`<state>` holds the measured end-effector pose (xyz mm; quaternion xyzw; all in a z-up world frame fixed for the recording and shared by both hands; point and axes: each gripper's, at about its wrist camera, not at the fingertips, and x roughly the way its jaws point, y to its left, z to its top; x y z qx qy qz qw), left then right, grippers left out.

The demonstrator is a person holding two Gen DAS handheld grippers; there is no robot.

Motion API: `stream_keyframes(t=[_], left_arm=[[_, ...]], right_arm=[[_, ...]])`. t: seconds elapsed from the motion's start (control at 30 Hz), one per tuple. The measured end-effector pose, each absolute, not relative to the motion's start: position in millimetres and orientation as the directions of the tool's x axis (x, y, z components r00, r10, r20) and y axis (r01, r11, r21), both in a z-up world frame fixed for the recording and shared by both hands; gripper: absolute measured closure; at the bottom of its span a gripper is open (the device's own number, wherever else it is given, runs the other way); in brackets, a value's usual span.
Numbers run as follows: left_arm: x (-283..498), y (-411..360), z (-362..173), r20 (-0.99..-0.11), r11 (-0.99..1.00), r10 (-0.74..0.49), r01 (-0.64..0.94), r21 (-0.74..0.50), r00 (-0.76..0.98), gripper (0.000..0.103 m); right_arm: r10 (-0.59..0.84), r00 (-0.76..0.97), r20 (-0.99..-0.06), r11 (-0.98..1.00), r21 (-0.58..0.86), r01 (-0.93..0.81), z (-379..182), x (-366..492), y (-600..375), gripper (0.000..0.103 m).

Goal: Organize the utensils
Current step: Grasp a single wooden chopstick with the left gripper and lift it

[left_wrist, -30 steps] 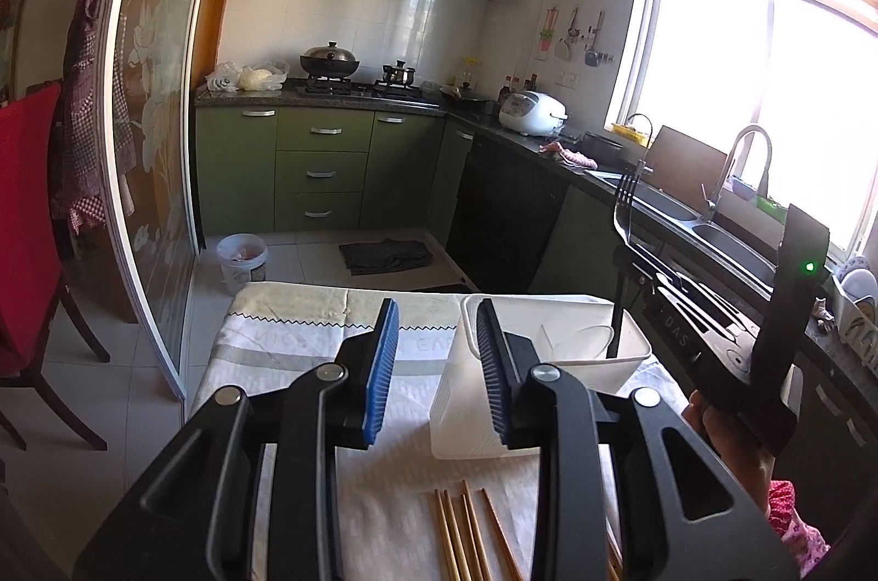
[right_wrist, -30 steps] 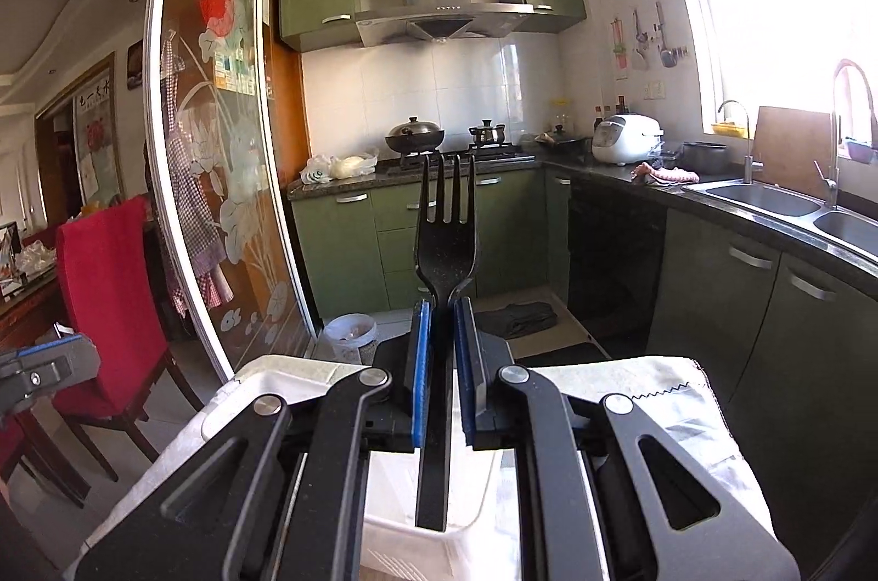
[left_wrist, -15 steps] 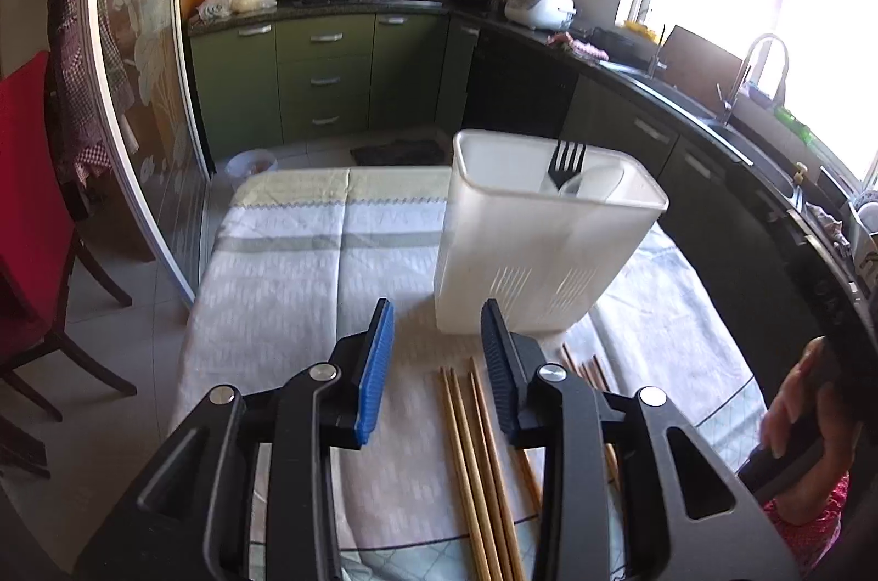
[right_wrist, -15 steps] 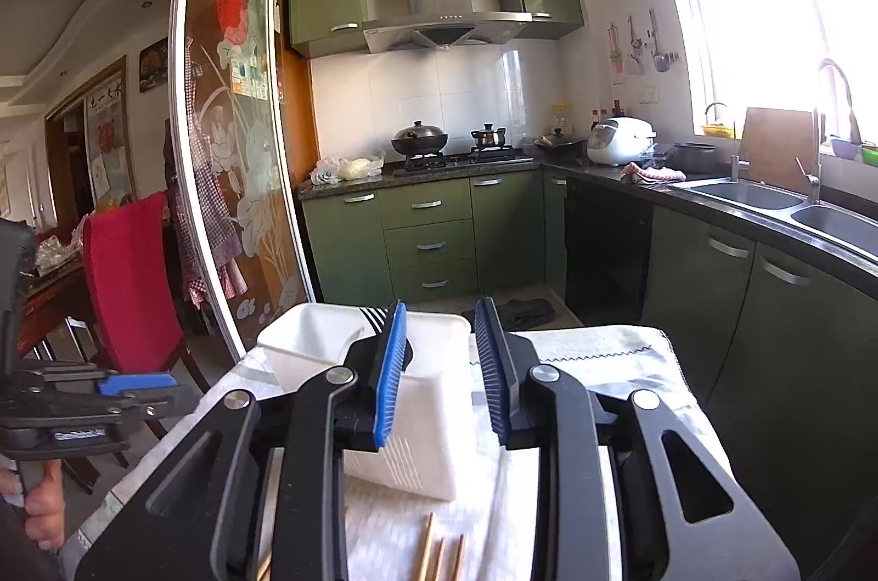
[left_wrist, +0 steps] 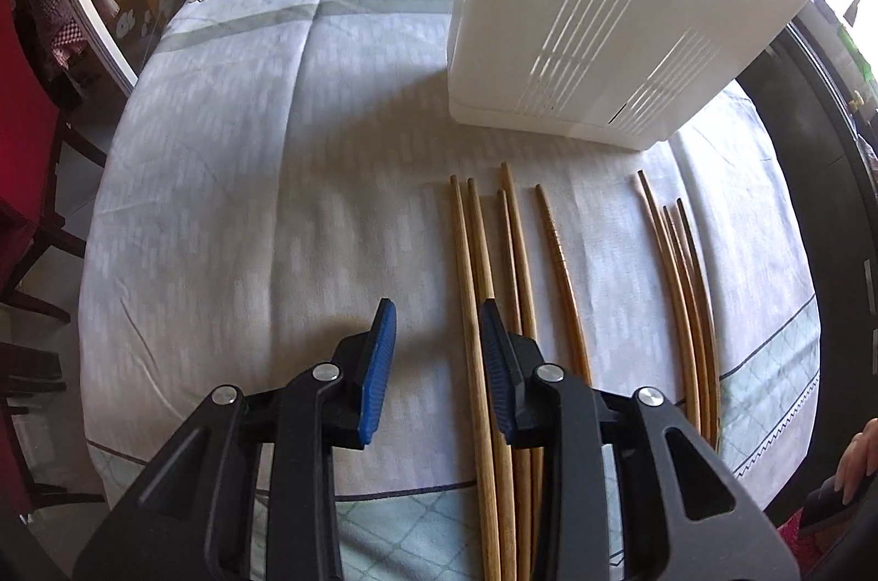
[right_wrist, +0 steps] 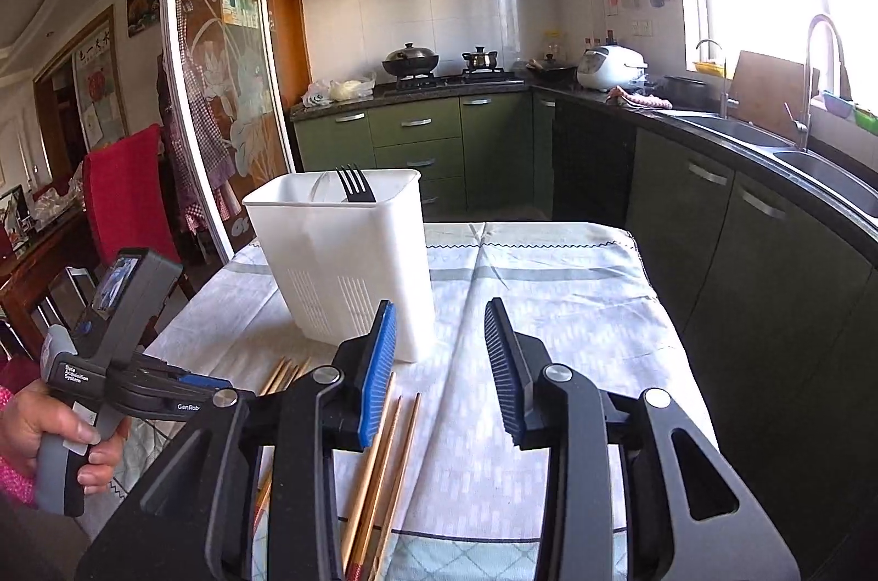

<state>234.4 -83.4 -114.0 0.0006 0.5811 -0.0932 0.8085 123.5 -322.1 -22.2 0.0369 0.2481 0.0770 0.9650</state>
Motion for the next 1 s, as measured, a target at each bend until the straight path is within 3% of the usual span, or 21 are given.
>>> stream_keyframes(t=[0.27, 0.4, 0.5, 0.6, 0.77, 1.0], left_arm=[[237, -87, -118, -0.948, 0.987, -0.105, 0.152, -0.061, 0.300, 0.073], [236, -96, -119, -0.951, 0.986, -0.081, 0.162, -0.033, 0.300, 0.082], [236, -101, -118, -0.952, 0.985, -0.086, 0.167, -0.037, 0.292, 0.096], [237, -100, -118, -0.952, 0.984, -0.104, 0.166, -0.057, 0.287, 0.097], [234, -83, -110, -0.942, 0.987, -0.120, 0.143, -0.078, 0.313, 0.097], [221, -57, -73, -0.886, 0.988, -0.135, 0.134, -0.083, 0.444, 0.097]], right_arm=[[0.189, 0.858, -0.478, 0.980, 0.143, -0.137, -17, 127, -326, 0.066], [0.190, 0.846, -0.499, 0.981, 0.138, -0.139, -19, 127, -326, 0.066], [0.195, 0.818, -0.541, 0.981, 0.124, -0.152, -20, 132, -321, 0.061], [0.228, 0.762, -0.606, 0.974, 0.131, -0.187, -26, 143, -315, 0.051], [0.202, 0.679, -0.706, 0.977, 0.093, -0.193, -44, 166, -306, 0.051], [0.186, 0.510, -0.840, 0.974, 0.087, -0.211, -89, 203, -294, 0.079]])
